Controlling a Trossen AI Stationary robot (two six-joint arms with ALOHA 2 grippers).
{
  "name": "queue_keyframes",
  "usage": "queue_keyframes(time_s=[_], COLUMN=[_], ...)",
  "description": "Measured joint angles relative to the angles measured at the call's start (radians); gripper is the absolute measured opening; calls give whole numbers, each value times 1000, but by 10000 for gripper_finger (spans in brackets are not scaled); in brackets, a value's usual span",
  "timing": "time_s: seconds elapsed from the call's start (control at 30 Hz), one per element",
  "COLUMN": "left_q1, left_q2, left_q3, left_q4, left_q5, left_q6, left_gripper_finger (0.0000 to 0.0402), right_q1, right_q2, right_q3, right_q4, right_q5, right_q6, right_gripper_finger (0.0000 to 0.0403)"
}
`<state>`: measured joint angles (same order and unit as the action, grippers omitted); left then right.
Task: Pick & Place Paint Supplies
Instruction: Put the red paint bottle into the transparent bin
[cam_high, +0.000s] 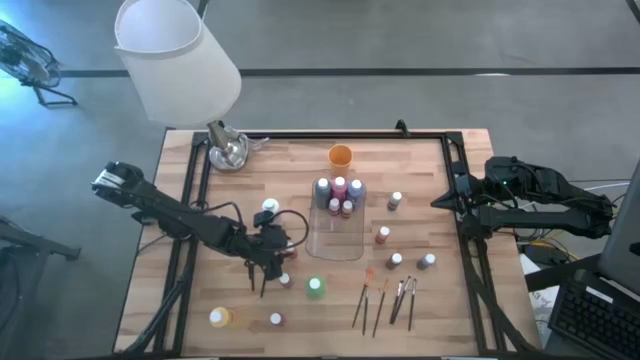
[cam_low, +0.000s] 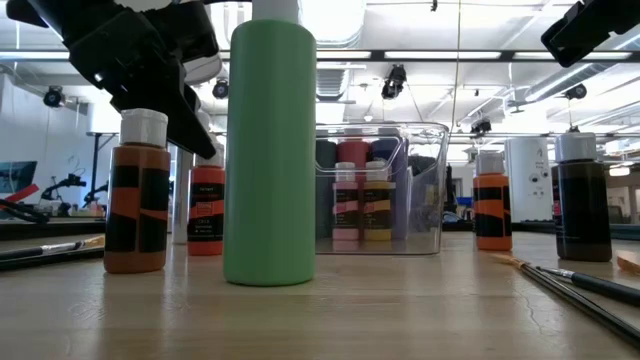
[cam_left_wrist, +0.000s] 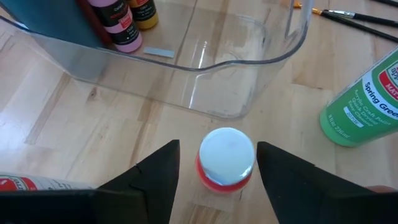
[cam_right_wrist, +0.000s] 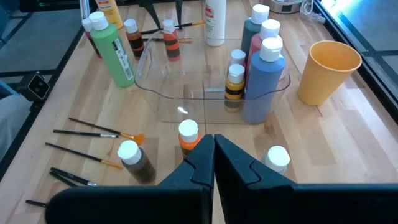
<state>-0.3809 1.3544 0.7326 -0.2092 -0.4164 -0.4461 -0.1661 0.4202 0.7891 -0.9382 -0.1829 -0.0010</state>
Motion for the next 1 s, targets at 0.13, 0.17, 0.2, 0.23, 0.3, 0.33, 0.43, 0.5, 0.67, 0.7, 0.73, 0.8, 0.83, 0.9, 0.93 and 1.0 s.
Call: queue_keyframes(time_s=[0.13,0.17,0.2,0.23,0.3,0.33,0.43,0.5,0.67,0.7,0.73,0.8,0.83,0.9,0.93,1.0], left_q1=[0,0,0,0,0,0,0,0,0,0,0,0,0,0,0,0], left_q2=[0,0,0,0,0,0,0,0,0,0,0,0,0,0,0,0], left_q3=[0,0,0,0,0,0,0,0,0,0,0,0,0,0,0,7], left_q4=[0,0,0,0,0,0,0,1,1,1,1,1,1,2,2,0], left_q5=[0,0,0,0,0,0,0,0,0,0,0,0,0,0,0,0], left_q6=[0,0,1,0,0,1,0,0,-2,-5,-5,-6,-7,-7,-9,-10], left_gripper_finger=[199,192,185,177,161,152,129,120,123,126,129,131,131,127,125,123], right_q1=[0,0,0,0,0,0,0,0,0,0,0,0,0,0,0,0], right_q2=[0,0,0,0,0,0,0,0,0,0,0,0,0,0,0,0], right_q3=[0,0,0,0,0,0,0,0,0,0,0,0,0,0,0,0], right_q4=[0,0,0,0,0,0,0,0,0,0,0,0,0,0,0,0], right_q5=[0,0,0,0,0,0,0,0,0,0,0,0,0,0,0,0], right_q6=[0,0,0,0,0,0,0,0,0,0,0,0,0,0,0,0], right_gripper_finger=[8,8,8,8,8,8,8,8,8,8,8,8,8,8,8,8])
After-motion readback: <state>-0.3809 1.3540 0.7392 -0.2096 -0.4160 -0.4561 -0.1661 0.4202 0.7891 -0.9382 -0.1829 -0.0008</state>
